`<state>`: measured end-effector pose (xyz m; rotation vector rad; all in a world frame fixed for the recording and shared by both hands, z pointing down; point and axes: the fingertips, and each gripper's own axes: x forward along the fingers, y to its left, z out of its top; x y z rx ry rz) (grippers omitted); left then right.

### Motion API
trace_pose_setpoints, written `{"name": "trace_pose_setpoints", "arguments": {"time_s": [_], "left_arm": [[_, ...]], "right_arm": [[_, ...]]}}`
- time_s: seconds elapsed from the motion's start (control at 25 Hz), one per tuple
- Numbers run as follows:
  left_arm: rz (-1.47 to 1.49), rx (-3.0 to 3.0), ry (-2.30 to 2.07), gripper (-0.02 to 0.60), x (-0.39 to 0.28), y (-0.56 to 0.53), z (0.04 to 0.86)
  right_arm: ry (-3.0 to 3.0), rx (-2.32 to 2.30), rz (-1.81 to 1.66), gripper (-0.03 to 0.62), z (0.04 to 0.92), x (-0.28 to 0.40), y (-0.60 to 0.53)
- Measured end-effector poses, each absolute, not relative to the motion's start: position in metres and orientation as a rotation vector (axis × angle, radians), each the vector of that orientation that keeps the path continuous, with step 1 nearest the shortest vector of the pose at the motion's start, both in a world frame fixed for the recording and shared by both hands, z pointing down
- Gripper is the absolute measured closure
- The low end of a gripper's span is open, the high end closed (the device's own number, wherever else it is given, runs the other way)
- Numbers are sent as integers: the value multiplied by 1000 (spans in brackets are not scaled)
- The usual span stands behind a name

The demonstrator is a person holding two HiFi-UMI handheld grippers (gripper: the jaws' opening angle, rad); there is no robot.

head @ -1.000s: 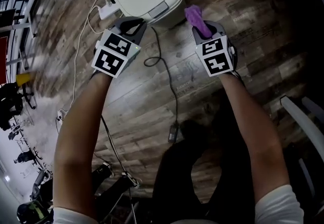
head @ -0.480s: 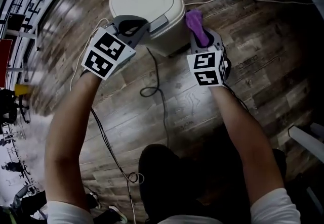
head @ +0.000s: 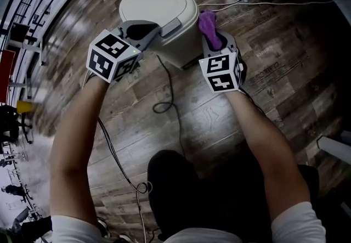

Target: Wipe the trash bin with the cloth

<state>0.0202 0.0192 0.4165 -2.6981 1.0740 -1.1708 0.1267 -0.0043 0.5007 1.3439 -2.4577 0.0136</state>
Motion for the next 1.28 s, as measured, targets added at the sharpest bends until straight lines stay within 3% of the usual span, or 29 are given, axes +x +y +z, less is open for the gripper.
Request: {"name": "trace_pose_setpoints", "arguments": {"time_s": [0.56, 0.92, 1.28], "left_arm": [[-1029, -2815, 1085, 578, 21, 17, 415], [-1026, -2817, 1101, 578, 20, 16, 415], [-1112, -2811, 1079, 578, 19, 17, 415]], "right_arm": [[-2500, 1107, -241, 496, 505, 47, 58], [-2590, 648, -471, 496, 511, -19, 126], [-2500, 640, -475, 496, 542, 17, 120]]}}
